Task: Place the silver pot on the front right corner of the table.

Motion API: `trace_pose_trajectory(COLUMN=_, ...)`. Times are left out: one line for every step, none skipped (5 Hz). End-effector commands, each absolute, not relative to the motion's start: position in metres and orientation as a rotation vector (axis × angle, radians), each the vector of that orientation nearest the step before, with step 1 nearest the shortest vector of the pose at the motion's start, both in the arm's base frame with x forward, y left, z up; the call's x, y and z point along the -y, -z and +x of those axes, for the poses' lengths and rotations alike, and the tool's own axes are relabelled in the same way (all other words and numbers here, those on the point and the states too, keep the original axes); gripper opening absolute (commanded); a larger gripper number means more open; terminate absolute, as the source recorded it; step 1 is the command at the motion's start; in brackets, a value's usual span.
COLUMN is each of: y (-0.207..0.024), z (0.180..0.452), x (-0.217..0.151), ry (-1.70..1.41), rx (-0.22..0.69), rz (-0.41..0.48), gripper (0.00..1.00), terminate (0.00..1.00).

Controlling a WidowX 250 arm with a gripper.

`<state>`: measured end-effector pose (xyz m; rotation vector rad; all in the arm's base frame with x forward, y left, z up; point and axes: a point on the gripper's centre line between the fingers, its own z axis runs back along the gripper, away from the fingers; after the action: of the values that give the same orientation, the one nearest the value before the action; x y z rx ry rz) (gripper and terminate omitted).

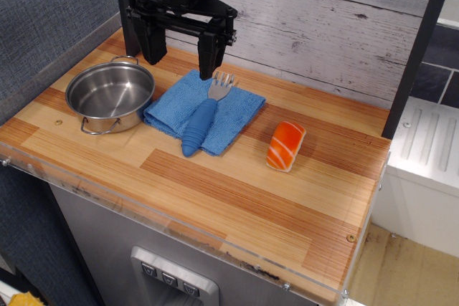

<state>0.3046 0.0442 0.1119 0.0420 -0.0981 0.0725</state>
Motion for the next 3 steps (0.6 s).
trace_pose_trajectory(y=-0.112, z=0.305, x=-0.044, ry=-0.072, rx=0.098, rz=0.042, gripper=1.00, terminate=0.00)
trace_pose_trajectory(y=-0.109, z=0.294, x=-0.083, ry=-0.094, rx=0.160, rz=0.024, gripper=1.00, terminate=0.00)
trace_pose_trajectory(y=-0.103, z=0.287, x=-0.132, ry=-0.135, rx=0.170, rz=0.050, gripper=1.00, terminate=0.00)
